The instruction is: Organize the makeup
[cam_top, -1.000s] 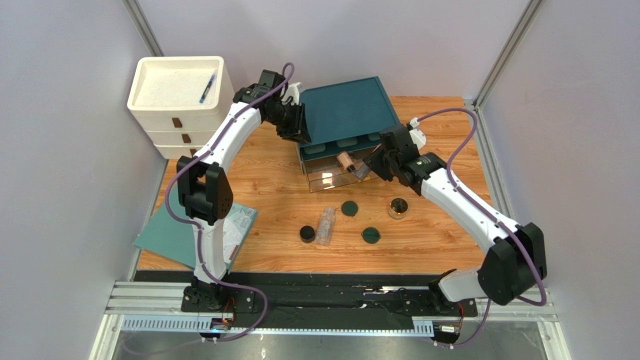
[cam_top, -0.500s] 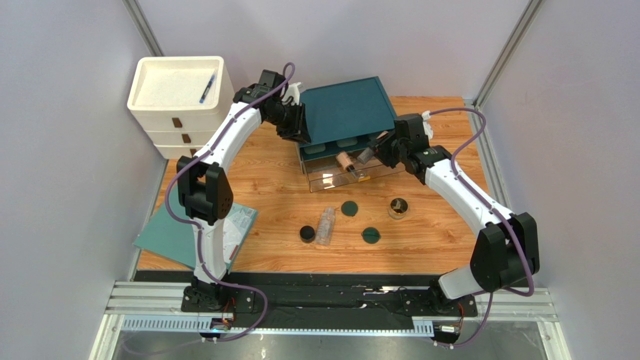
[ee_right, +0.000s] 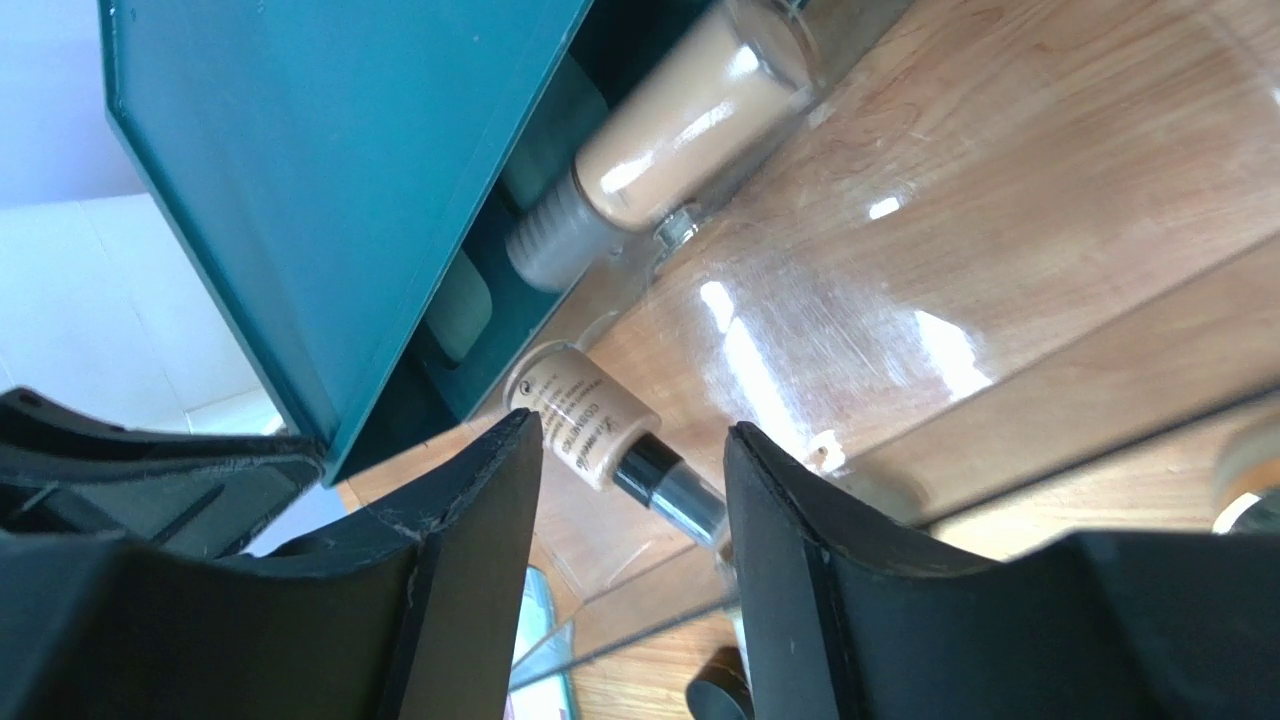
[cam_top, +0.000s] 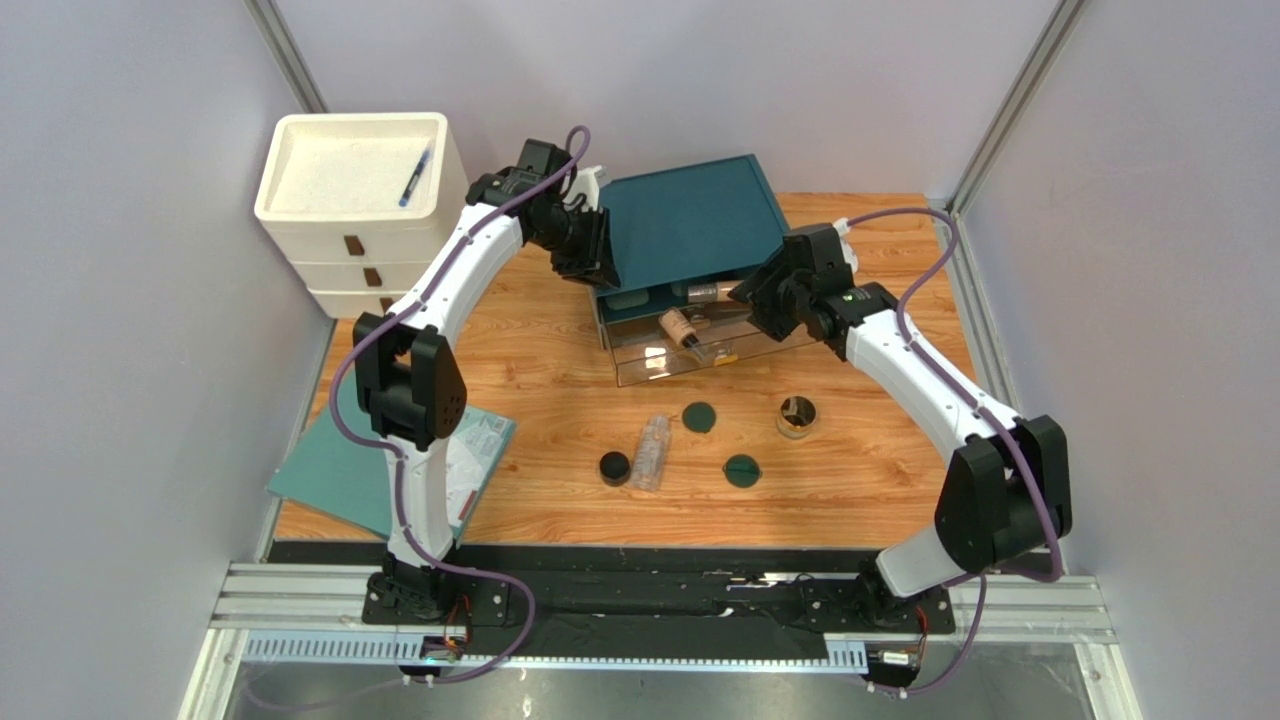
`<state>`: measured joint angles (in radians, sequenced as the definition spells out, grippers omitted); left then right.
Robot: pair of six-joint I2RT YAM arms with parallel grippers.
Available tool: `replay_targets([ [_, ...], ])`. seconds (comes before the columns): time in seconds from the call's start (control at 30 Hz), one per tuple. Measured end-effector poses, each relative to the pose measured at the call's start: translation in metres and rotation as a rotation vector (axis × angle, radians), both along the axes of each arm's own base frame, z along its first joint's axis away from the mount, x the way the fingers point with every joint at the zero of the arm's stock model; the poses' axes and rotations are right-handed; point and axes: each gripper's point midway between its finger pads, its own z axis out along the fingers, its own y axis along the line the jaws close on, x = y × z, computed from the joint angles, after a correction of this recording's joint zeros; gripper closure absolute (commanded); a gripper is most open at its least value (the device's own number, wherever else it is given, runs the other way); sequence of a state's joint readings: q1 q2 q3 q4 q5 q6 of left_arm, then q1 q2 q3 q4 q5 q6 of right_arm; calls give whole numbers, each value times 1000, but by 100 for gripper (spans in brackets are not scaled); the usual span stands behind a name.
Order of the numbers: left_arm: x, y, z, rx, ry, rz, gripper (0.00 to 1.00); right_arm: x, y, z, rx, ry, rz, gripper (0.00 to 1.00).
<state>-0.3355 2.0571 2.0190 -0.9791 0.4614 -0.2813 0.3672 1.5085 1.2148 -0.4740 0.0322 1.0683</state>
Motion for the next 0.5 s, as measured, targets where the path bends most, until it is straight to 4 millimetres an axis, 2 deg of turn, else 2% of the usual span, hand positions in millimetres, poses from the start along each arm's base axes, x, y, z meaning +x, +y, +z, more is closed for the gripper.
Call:
replay_targets([
  [0.2,0,0,1,2,0,1,66,-24,0,36,-74,-69,73,47],
  [0.23,-1,1,1,6,2,2,66,-34,7,46,-87,-94,108,47],
  [0.33,-2,3,1,17,10,7,66,-62,32,59,-113,-134,218,47],
  [0.4,-4,4,1,23,16,9,65,-82,52,56,-129,-135,298,47],
  [0.43,-4,5,0,24,19,10,65,-97,65,47,-144,-125,352,47],
  [0.5,-4,5,0,25,21,10,65,-118,79,26,-165,-89,418,46],
])
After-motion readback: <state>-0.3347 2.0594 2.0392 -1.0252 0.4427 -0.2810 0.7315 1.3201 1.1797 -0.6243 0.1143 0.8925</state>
